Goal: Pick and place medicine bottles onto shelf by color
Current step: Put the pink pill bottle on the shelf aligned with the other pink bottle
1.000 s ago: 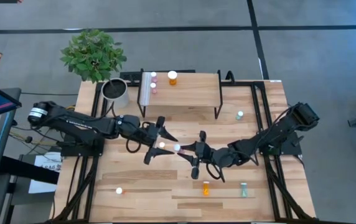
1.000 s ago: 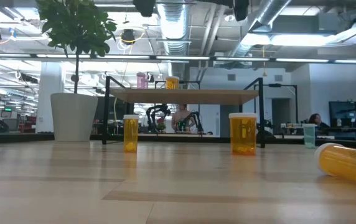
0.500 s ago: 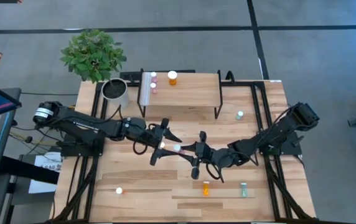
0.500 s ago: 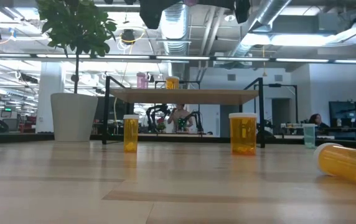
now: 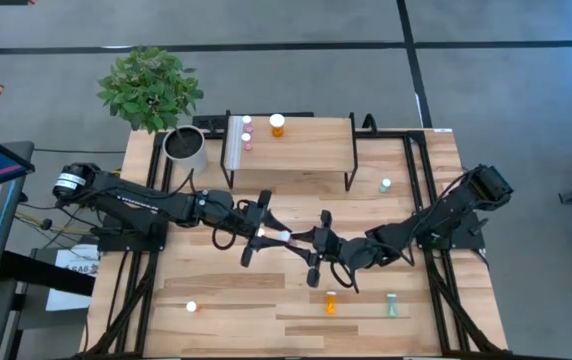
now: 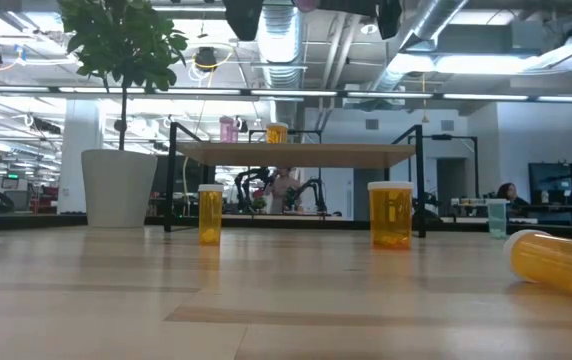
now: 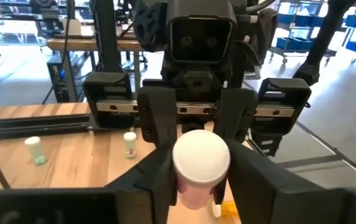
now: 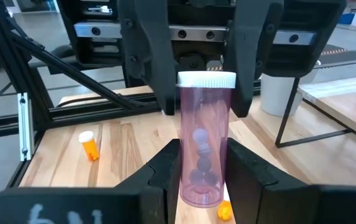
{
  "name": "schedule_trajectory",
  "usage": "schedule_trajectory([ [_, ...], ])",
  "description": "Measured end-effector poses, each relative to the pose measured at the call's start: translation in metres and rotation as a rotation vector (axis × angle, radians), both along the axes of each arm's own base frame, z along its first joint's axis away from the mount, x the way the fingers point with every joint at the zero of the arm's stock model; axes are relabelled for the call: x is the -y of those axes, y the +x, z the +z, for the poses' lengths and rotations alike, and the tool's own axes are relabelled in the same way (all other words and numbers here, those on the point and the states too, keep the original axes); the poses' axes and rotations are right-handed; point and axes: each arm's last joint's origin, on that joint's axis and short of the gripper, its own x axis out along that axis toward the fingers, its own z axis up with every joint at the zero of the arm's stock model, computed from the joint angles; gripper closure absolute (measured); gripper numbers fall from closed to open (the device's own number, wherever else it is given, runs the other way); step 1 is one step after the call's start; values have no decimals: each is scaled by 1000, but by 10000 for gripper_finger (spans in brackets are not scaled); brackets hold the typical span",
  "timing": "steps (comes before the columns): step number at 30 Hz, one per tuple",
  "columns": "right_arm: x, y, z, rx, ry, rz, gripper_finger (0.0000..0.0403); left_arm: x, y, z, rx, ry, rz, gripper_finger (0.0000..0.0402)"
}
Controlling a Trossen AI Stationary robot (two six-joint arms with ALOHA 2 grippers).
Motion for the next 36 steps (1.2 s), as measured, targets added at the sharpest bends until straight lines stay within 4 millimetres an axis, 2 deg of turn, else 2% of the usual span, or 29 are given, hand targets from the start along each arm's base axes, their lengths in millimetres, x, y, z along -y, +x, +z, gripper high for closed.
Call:
schedule_trajectory([
  [6,-1,0,0,-1,-5,4,268,0,0,0,-3,-1,-7,309],
  [13,-4,-3,-1,-19,-38,12,197,-12,-6,1,-58,19,52,289],
  [18,1,-6,3,-30,-31,-33,164,-31,-26,12,-118,93,217,289],
  [23,0,-8,1,-55,-36,-20,165,-64,-46,31,-276,174,555,293],
  [27,5,-6,0,-64,-40,-48,172,-87,-51,42,-395,199,667,293],
  [30,7,-6,-1,-74,-27,-59,175,-96,-52,43,-421,173,626,293],
  [36,8,-6,-2,-86,-27,-63,176,-89,-54,48,-397,134,489,292],
])
